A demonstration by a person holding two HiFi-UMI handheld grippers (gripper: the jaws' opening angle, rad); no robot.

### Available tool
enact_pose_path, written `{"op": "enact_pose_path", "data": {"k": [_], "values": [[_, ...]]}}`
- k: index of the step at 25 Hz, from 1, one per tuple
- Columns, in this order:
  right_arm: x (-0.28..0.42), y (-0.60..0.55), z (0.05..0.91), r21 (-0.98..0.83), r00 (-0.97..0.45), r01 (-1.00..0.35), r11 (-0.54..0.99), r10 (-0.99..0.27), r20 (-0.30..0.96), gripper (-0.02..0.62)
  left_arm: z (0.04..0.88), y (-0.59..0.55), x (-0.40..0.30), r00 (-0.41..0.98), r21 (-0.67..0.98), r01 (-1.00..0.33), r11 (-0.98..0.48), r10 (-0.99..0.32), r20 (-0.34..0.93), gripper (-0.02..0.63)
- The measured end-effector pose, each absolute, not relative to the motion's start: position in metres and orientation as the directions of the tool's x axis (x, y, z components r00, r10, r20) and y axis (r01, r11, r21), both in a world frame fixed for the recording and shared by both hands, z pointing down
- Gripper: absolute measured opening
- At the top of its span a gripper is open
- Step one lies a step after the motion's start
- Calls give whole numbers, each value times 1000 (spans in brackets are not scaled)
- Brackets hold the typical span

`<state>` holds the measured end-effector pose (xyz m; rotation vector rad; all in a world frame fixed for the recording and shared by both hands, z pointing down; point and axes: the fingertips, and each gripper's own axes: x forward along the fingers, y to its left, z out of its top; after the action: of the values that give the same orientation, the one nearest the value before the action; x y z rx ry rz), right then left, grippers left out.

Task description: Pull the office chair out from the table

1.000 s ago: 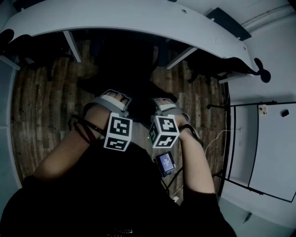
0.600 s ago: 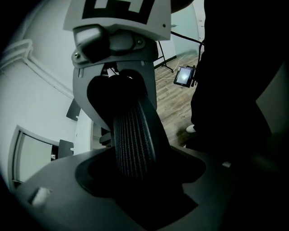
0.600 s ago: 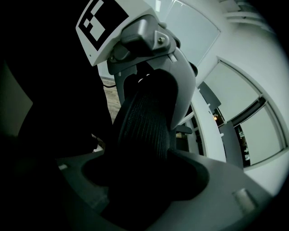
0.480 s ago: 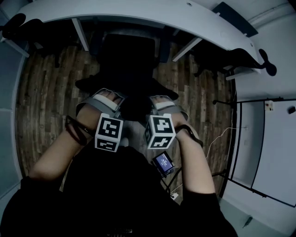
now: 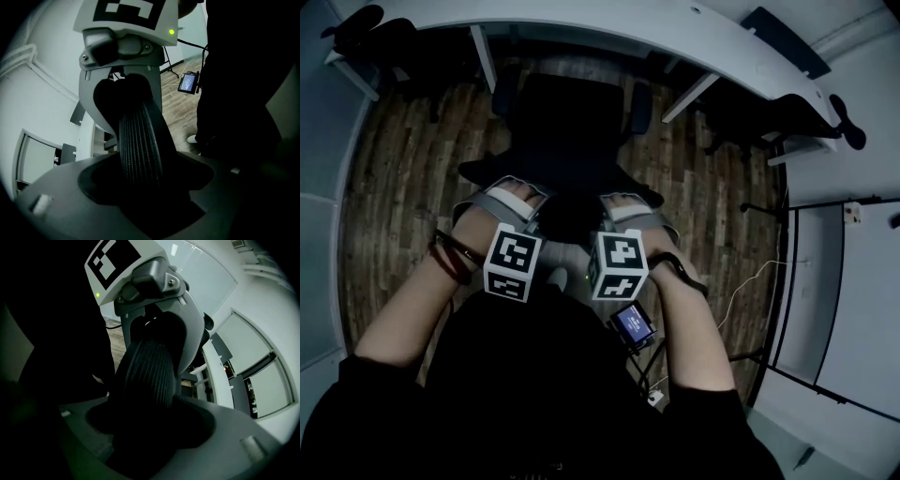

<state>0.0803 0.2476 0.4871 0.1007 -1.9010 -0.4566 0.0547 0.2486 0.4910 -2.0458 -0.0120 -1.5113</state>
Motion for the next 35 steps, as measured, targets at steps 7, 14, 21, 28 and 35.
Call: {"op": "enact_pose_path", "data": {"k": [7,14,21,28,35], "values": [[70,266,487,382,-367,135,914,-312,876,307,483,273,43,392,-463,347,-816,-322,862,339],[53,280,427,395,-485,-26,918,-357,798,308,417,288,37,595,-488,182,-854,-299,746,243],[62,250,259,152,-694,-667,729,-683,229,2,280,236,-10,841,-108,-504,-857,-515,167,3],[77,246,260,146,-615,-746,649,-757,220,2,274,195,-53,759,176,-651,-738,-637,135,3],[66,255,272,125,-619,-746,654,-750,232,2,284,225,-26,833,102,-546,-831,-526,173,3]]}}
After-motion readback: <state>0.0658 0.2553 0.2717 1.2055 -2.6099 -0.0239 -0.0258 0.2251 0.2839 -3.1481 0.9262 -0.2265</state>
